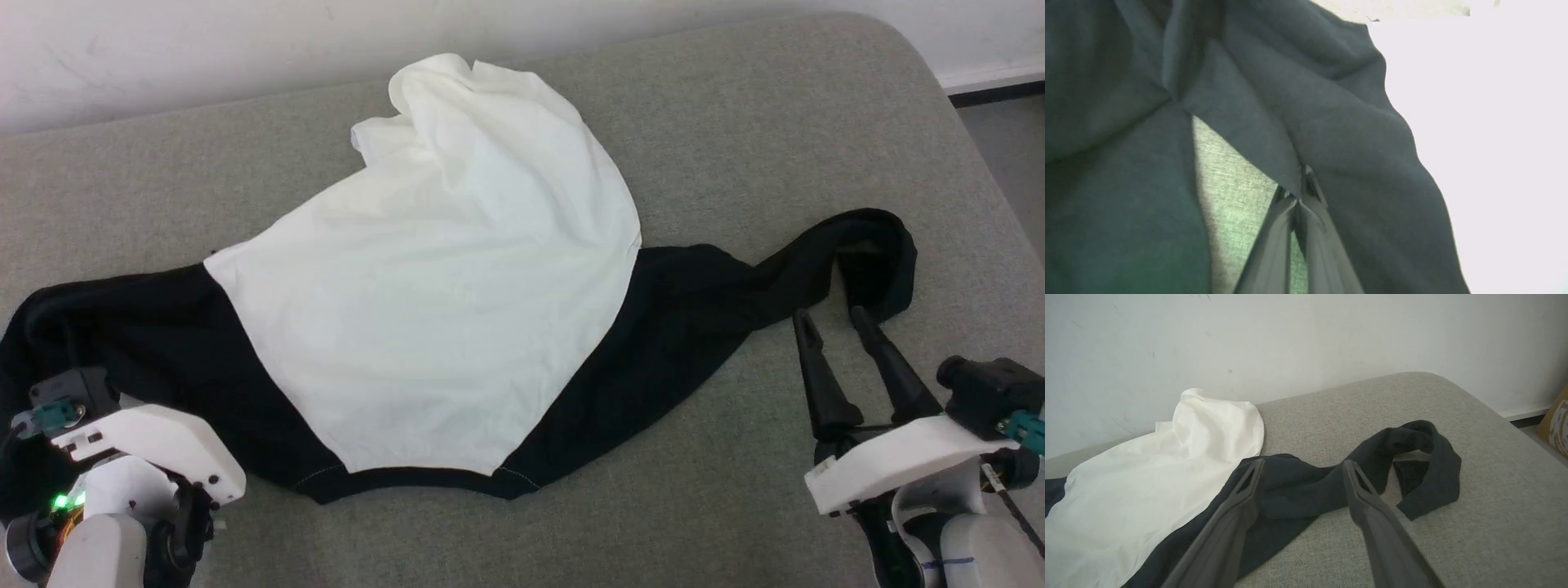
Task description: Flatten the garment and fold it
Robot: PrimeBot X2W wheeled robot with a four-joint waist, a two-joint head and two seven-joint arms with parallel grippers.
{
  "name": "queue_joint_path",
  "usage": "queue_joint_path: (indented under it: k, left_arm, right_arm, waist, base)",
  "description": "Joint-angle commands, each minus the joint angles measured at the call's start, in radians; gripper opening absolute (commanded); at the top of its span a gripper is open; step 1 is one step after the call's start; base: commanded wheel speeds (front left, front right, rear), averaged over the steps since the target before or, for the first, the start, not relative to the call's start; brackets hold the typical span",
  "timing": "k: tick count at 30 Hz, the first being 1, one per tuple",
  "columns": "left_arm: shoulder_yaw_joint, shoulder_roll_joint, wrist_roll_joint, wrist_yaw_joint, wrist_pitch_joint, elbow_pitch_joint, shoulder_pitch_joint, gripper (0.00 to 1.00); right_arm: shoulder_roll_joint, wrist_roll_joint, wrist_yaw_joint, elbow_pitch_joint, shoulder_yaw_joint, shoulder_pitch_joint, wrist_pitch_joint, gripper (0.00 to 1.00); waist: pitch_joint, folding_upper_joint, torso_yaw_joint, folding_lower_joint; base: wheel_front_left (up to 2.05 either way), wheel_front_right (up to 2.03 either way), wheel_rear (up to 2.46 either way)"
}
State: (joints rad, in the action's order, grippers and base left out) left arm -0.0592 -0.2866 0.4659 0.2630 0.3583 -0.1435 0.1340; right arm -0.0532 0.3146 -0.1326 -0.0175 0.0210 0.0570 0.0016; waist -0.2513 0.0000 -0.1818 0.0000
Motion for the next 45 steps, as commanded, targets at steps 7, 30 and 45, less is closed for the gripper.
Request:
queue_joint_path:
  k: [7, 30, 45]
  left_arm:
    - [-0.010, 0.003, -0.018, 0.008, -0.068, 0.024, -0.023, 0.00]
    - [0.062, 0.045, -0.017, -0.019, -0.115, 0.036, 0.025, 0.00]
    - [0.062, 0.054, 0.012, -0.045, -0.167, 0.045, -0.006, 0.00]
  right_arm:
    - [0.003, 0.039, 0.002, 0.020, -0.062, -0.019, 0.102, 1.00]
    - [0.003, 0.139, 0.002, 0.207, -0.106, 0.120, 0.442, 1.00]
    - [0.003, 0.114, 0.002, 0.148, -0.064, 0.079, 0.352, 0.00]
  waist:
    - [0.007, 0.0000, 0.023, 0.0000]
    - [-0.038, 0.0000, 0.108, 0.0000]
    - [0.026, 0.0000, 0.102, 0.0000]
  base:
    - [0.00, 0.00, 0.00]
    - [0.00, 0.00, 0.00]
    - [0.00, 0.00, 0.00]
